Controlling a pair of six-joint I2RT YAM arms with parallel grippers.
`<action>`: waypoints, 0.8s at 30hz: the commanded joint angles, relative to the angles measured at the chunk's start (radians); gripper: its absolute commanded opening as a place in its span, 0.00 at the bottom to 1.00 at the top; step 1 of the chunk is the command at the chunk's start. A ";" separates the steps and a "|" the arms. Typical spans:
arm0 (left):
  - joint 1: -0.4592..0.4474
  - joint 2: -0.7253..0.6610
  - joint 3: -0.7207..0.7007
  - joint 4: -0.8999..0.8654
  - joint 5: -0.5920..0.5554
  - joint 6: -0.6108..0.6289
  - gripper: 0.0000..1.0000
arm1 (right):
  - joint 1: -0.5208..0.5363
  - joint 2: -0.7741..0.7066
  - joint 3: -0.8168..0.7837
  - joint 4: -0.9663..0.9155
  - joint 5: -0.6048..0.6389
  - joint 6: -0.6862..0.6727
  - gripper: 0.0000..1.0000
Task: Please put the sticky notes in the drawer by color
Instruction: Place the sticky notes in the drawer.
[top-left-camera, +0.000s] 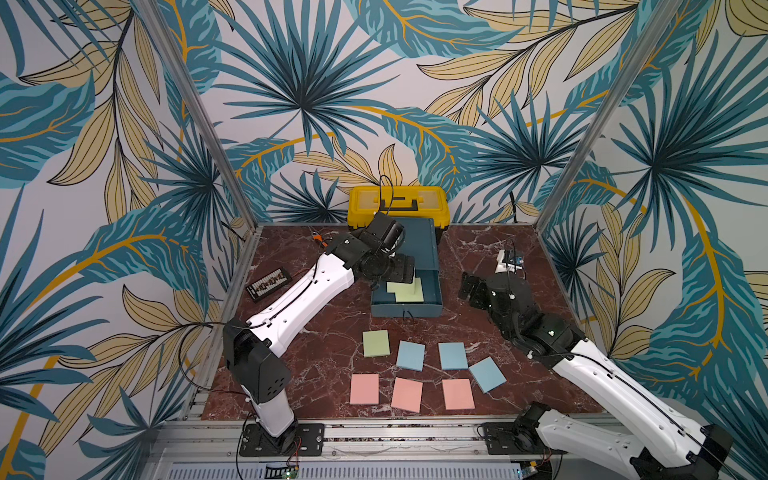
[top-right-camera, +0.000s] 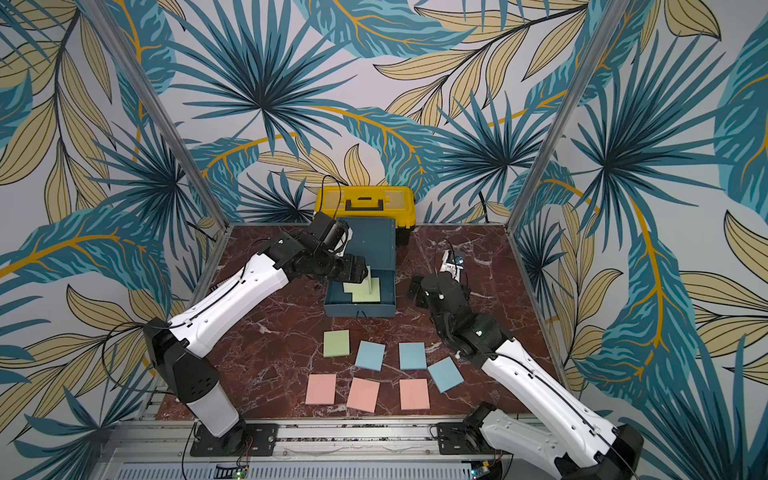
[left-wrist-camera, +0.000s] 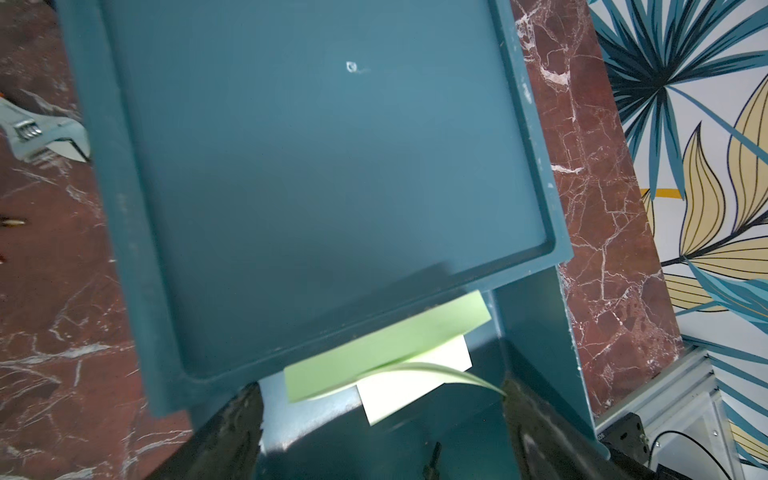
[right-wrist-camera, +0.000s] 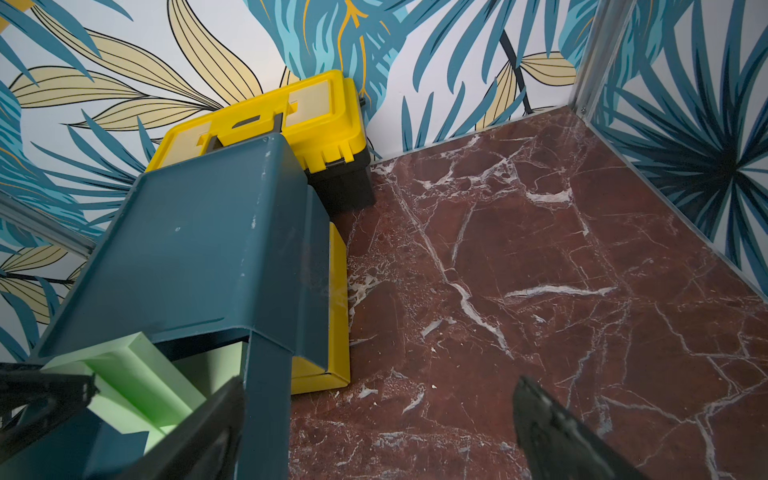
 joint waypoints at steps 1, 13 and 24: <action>0.002 -0.044 0.043 0.019 -0.075 0.021 0.91 | -0.006 0.005 -0.025 0.030 -0.011 0.020 0.99; 0.001 0.049 0.078 0.049 -0.058 0.010 0.82 | -0.007 -0.006 -0.039 0.023 -0.015 0.018 0.99; -0.006 0.029 0.020 0.026 -0.026 -0.013 0.81 | -0.012 0.002 -0.053 0.043 -0.029 0.023 0.99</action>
